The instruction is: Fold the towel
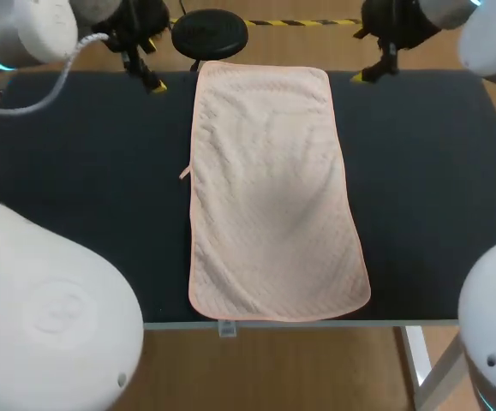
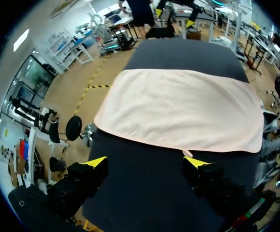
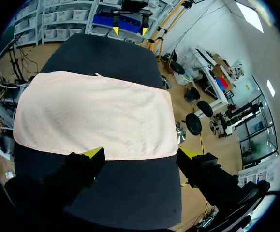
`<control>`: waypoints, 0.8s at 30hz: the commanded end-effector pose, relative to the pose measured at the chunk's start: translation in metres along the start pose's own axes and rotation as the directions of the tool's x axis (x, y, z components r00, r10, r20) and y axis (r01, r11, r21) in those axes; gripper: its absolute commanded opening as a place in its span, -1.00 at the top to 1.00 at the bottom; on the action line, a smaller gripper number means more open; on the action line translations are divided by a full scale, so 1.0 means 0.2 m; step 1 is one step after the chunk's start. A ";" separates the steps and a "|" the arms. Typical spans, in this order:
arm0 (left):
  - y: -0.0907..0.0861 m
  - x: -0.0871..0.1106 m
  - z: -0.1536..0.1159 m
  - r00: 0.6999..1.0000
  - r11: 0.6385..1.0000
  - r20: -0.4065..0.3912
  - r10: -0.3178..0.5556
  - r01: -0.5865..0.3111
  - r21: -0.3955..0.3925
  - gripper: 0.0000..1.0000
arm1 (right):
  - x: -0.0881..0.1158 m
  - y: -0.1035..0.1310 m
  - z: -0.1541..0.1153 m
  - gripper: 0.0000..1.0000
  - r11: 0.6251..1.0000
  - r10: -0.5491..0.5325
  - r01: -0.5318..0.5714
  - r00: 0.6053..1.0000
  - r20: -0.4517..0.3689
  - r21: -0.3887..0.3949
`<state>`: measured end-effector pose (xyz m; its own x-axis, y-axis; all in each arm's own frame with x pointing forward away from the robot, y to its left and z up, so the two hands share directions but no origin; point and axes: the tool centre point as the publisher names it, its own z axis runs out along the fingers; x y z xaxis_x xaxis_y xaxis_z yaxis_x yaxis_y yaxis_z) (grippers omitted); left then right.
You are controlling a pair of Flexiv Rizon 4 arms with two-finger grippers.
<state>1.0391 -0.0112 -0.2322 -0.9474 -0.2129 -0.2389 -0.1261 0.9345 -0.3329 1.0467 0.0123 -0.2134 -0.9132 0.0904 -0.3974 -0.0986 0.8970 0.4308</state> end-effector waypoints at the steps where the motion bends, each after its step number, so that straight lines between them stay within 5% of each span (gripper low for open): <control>1: -0.04 0.02 0.09 0.998 0.970 -0.055 0.042 -0.054 -0.237 -1.00 | 0.07 0.05 0.02 -1.00 0.976 0.035 -0.036 0.999 0.011 0.217; 13: -0.05 0.14 0.20 0.992 0.953 -0.106 0.073 -0.100 -0.287 -1.00 | 0.20 0.05 0.20 -1.00 0.945 0.113 -0.099 0.993 -0.028 0.311; 24: -0.12 0.22 0.28 0.992 0.966 -0.120 0.042 -0.071 -0.250 -1.00 | 0.28 0.01 0.28 -1.00 0.939 0.122 -0.064 0.980 -0.155 0.337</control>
<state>1.0171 -0.0544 -0.2810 -0.9796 -0.1360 -0.1483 -0.1272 0.9896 -0.0674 1.0114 0.0398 -0.2801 -0.9622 0.1432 -0.2316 0.0968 0.9749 0.2005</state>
